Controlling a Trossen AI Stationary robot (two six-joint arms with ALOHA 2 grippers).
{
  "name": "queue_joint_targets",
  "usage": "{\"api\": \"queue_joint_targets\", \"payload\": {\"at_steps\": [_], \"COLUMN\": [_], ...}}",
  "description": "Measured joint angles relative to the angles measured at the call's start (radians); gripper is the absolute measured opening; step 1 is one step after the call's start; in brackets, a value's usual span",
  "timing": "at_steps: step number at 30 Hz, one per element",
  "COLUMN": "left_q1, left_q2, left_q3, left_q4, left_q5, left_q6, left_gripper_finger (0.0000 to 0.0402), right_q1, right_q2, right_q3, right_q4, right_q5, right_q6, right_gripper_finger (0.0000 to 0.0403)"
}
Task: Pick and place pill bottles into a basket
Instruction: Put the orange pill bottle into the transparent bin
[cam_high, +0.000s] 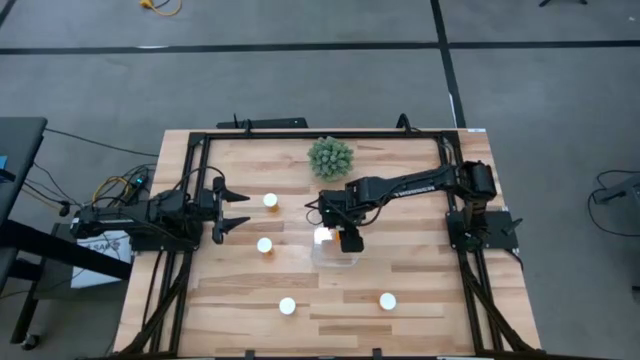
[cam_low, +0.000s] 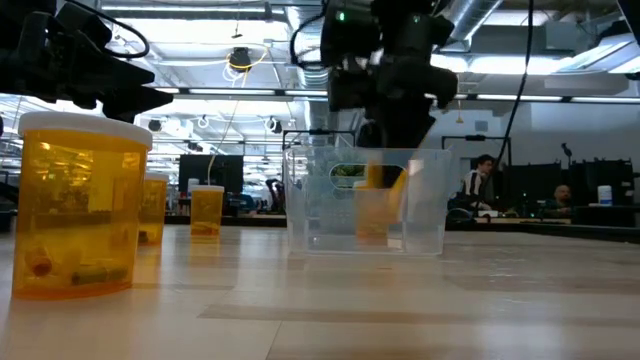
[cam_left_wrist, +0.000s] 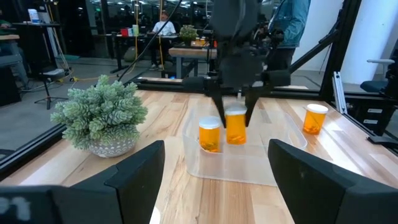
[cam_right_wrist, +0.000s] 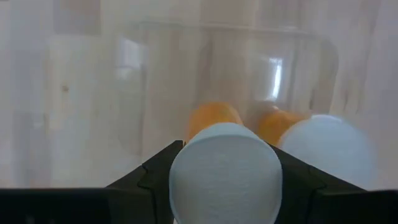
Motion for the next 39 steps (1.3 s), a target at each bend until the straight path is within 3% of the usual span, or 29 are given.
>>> {"api": "queue_joint_targets", "payload": {"at_steps": [12,27,39], "left_q1": [0.0,0.0,0.0], "left_q2": [0.0,0.0,0.0], "left_q3": [0.0,0.0,0.0], "left_q4": [-0.001,0.0,0.0], "left_q5": [0.0,0.0,0.0], "left_q6": [0.0,0.0,0.0], "left_gripper_finger": [0.0277,0.0277,0.0277], "right_q1": [-0.024,-0.03,-0.029], "right_q2": [0.019,0.019,0.017], "right_q3": [-0.001,-0.001,0.087], "right_q4": [-0.008,-0.008,-0.1], "right_q5": [0.001,0.002,0.034], "right_q6": [0.0,0.027,-0.016], "right_gripper_finger": [0.0188,0.0262,0.0265]}}
